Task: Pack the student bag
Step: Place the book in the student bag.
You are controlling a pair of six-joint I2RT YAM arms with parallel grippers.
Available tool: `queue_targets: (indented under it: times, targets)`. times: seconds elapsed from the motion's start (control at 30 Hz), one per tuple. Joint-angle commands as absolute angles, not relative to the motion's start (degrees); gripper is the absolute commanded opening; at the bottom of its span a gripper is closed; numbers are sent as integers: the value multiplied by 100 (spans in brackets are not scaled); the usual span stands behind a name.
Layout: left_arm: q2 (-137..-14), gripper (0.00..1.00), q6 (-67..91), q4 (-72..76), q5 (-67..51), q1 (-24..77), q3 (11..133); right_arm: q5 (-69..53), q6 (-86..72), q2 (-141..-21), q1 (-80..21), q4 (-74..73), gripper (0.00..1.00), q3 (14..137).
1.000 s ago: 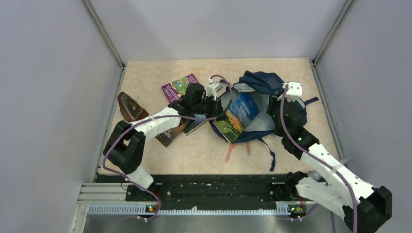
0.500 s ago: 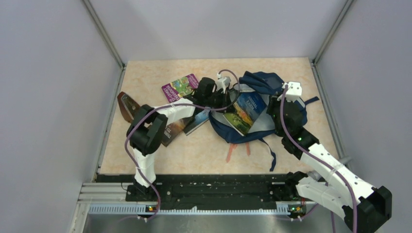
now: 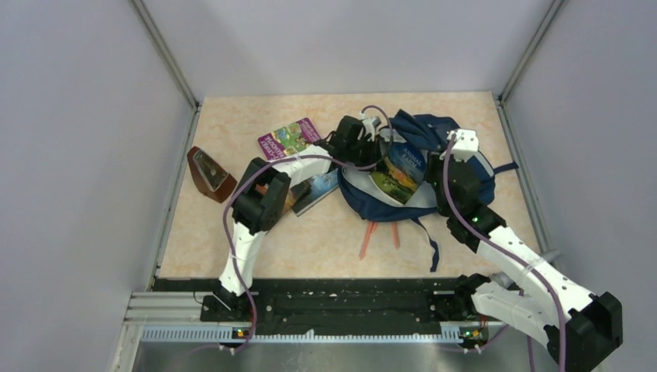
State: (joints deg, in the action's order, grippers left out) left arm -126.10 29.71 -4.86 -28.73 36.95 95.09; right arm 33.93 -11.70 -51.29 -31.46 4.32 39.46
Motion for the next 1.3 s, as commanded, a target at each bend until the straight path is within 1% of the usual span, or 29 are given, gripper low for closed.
queue_targets:
  times: [0.0,0.03,0.07,0.1,0.17,0.27,0.3,0.33,0.5,0.63,0.73,0.8,0.97,1.1,1.27]
  targets:
    - [-12701,2,3080,-384,-2403,3785,9841,3103,-1318,-5135,-3103,1277,0,4324]
    - [-12665,8,3037,-381,-2268,3804,9804,3117,-1323,-5133,-3103,1270,0,4324]
    - [-12602,15,2980,-384,-2108,3812,9735,3144,-1327,-5124,-3103,1260,0,4322]
    - [-12512,26,2905,-369,-1950,3826,9640,3177,-1327,-5108,-3103,1243,0,4316]
    - [-12260,40,2770,-281,-1634,3840,9257,3249,-1327,-5068,-3107,1216,0,4307]
    - [-11767,52,2659,-71,-1228,3841,8666,3312,-1328,-4999,-3103,1227,0,4253]
    - [-11601,60,2643,-55,-1161,3846,8479,3320,-1329,-4988,-3103,1238,0,4234]
    - [-11463,64,2630,30,-1113,3849,8314,3327,-1330,-4987,-3103,1249,0,4214]
    - [-10915,66,2708,115,-871,3944,7748,3349,-1343,-5005,-3103,1248,0,4193]
    - [-10821,65,2812,105,-834,4075,7551,3340,-1360,-5009,-3103,1257,0,4162]
    - [-10920,63,2811,18,-634,4195,7624,3336,-1381,-4998,-3104,1240,0,4157]
    - [-11003,61,2791,-305,-330,4318,7776,3331,-1381,-4972,-3103,1231,0,4151]
    - [-11138,63,2930,-814,691,4623,8083,3366,-1380,-4908,-3103,1188,0,4144]
    - [-11328,65,3287,-782,671,4634,8105,3375,-1389,-4876,-3103,1195,0,4114]
    - [-11635,64,3359,-707,535,4740,8347,3374,-1396,-4857,-3103,1169,0,4106]
